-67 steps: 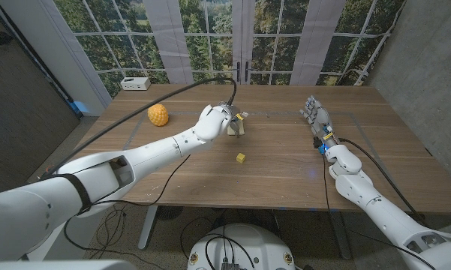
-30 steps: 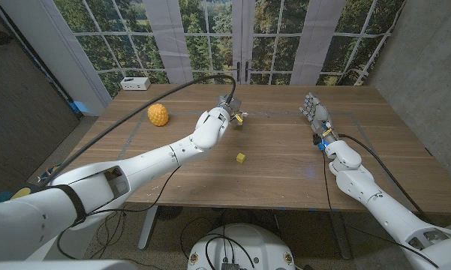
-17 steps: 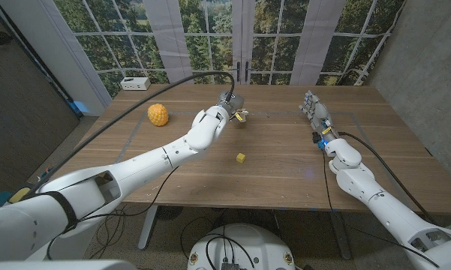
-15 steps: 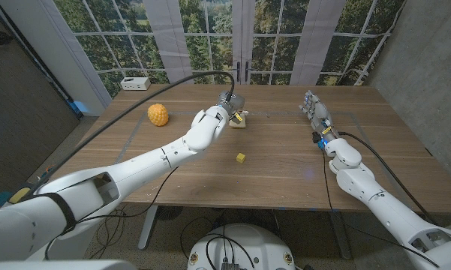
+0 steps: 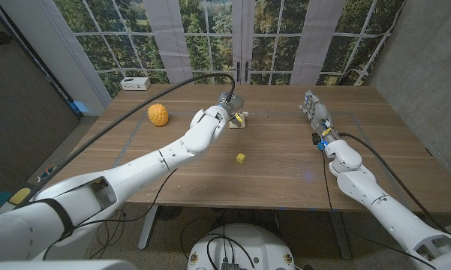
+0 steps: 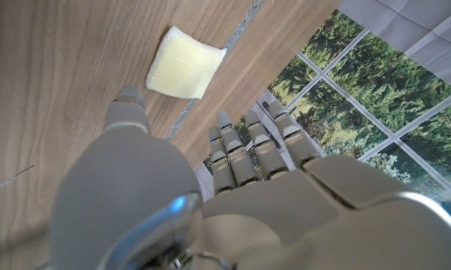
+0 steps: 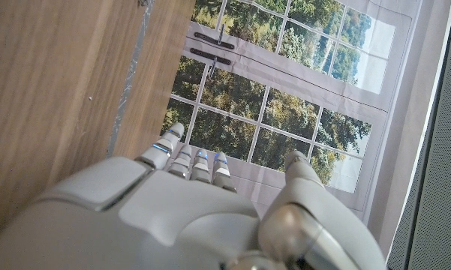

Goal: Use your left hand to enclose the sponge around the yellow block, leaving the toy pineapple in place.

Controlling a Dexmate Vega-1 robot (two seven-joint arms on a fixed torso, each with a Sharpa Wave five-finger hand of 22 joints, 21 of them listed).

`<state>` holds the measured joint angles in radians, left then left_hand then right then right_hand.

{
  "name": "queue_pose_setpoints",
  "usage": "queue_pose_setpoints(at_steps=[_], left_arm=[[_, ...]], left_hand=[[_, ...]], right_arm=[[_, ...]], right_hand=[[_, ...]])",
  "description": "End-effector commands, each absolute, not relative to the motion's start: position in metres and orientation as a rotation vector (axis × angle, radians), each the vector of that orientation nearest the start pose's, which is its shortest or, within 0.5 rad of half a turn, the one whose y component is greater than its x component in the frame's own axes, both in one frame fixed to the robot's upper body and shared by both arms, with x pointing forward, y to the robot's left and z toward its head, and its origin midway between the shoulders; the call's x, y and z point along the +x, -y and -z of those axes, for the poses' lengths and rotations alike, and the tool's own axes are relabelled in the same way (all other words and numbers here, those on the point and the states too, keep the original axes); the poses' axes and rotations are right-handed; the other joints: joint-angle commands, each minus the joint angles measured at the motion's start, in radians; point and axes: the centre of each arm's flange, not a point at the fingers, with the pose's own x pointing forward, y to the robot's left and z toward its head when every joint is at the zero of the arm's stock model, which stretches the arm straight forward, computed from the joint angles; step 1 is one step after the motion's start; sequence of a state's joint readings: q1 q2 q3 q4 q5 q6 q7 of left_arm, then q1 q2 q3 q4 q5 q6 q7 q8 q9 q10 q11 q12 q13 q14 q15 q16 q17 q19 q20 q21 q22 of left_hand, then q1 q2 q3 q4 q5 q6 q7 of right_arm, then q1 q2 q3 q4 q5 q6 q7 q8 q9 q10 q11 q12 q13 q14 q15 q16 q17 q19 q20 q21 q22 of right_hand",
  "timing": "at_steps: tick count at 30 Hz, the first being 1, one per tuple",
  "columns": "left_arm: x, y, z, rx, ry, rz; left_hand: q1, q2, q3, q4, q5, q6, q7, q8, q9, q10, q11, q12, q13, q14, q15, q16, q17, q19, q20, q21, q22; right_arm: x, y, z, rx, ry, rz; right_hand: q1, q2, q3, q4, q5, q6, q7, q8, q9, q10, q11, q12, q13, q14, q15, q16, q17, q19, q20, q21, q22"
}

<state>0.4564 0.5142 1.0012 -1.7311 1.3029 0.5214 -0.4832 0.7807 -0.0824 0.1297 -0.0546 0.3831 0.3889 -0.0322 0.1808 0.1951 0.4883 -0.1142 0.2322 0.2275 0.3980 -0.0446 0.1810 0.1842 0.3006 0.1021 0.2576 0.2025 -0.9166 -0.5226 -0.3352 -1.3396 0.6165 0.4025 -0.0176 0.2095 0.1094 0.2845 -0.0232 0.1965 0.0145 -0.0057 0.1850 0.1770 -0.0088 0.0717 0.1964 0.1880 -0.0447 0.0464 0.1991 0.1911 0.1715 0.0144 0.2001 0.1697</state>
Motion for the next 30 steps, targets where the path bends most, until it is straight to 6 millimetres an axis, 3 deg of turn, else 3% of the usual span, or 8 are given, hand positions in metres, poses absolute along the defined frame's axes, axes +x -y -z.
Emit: queue_pose_setpoints(at_steps=[1,22,24,30], left_arm=[[0.619,-0.064,-0.078,2.005,0.405,-0.217],[0.666,-0.035,-0.112,2.066,0.194,-0.039],[0.666,-0.033,-0.111,2.072,0.212,-0.042],[0.674,-0.028,-0.111,2.118,0.148,-0.01]], left_hand=[[-0.024,-0.002,-0.018,0.01,-0.009,-0.022,0.0,0.001,0.001,-0.029,0.018,-0.013,-0.002,-0.021,-0.032,0.001,0.003,-0.014,0.002,-0.01,0.002],[-0.05,-0.01,-0.048,0.025,-0.015,-0.08,0.017,-0.003,-0.001,-0.08,0.036,-0.029,-0.006,-0.075,-0.009,-0.002,0.003,-0.048,0.019,-0.024,0.002],[-0.051,-0.011,-0.052,0.026,-0.015,-0.092,0.025,-0.004,-0.001,-0.092,0.047,-0.031,-0.007,-0.085,-0.003,-0.002,0.003,-0.056,0.021,-0.027,0.002],[-0.051,-0.014,-0.058,0.027,-0.014,-0.097,0.027,-0.001,-0.001,-0.093,0.043,-0.029,-0.007,-0.091,0.001,0.0,0.003,-0.058,0.025,-0.028,0.002]], right_arm=[[0.628,0.304,0.038,0.034,0.687,-0.155],[0.631,0.31,0.029,-0.015,0.696,-0.168],[0.631,0.311,0.029,-0.012,0.696,-0.167],[0.63,0.311,0.028,-0.022,0.704,-0.169]], right_hand=[[-0.009,0.001,-0.003,0.0,0.005,0.006,-0.004,0.004,0.003,0.004,0.0,0.003,0.003,0.007,0.003,0.001,0.001,0.003,0.004,-0.001,0.004],[-0.009,-0.002,-0.003,-0.001,0.005,0.005,-0.008,0.003,0.003,0.005,0.0,0.002,0.003,0.006,0.005,-0.001,0.0,0.003,0.005,-0.002,0.004],[-0.009,-0.002,-0.003,-0.002,0.005,0.005,-0.008,0.003,0.003,0.005,0.002,0.002,0.003,0.006,0.005,-0.001,0.0,0.003,0.005,-0.002,0.004],[-0.009,-0.003,-0.003,-0.002,0.005,0.006,-0.008,0.003,0.003,0.005,0.002,0.002,0.003,0.008,0.005,-0.001,0.0,0.003,0.006,-0.002,0.004]])
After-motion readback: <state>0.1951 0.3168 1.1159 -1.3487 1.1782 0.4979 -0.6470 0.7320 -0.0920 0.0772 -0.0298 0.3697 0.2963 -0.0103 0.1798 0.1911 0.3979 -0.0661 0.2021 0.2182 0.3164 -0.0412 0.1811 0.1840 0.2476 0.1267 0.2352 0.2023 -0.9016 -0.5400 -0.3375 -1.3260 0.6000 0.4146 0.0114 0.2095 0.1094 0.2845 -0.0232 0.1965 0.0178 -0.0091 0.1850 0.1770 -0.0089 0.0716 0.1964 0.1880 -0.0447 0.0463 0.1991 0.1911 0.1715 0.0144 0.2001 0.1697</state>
